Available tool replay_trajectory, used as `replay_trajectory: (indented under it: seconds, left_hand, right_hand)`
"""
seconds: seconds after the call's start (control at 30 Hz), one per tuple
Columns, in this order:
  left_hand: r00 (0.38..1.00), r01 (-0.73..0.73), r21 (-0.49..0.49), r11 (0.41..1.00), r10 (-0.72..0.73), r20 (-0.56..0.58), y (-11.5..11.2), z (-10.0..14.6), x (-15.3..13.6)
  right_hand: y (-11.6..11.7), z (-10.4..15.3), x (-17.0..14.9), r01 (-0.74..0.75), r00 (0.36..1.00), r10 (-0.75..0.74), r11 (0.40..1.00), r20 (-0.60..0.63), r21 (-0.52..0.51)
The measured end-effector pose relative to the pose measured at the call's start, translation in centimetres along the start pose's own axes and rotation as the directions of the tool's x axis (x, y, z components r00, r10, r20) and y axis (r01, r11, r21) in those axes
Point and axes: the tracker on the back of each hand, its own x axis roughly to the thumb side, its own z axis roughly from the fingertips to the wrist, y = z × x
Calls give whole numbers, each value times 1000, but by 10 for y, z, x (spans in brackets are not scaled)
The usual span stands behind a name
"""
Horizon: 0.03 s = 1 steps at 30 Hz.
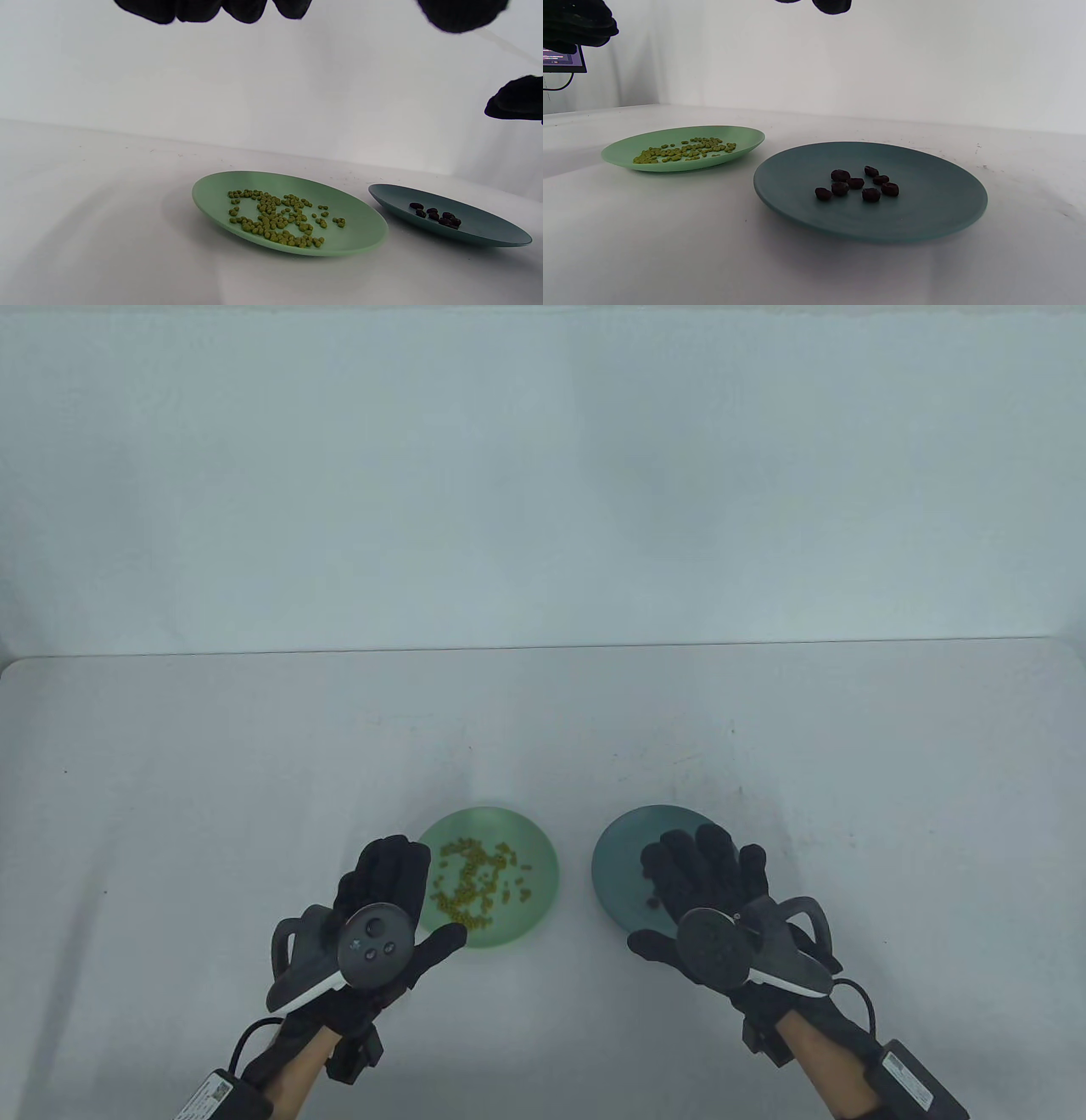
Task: Pick cranberries with hand pinch into plate
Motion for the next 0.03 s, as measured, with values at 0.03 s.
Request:
replay_trajectory:
  seconds: [0.03]
  left_hand:
    - [1000,-3,-1,1000,3,0,0,0,0]
  right_hand:
    - [0,0,0,-1,1000,1,1000,0,1]
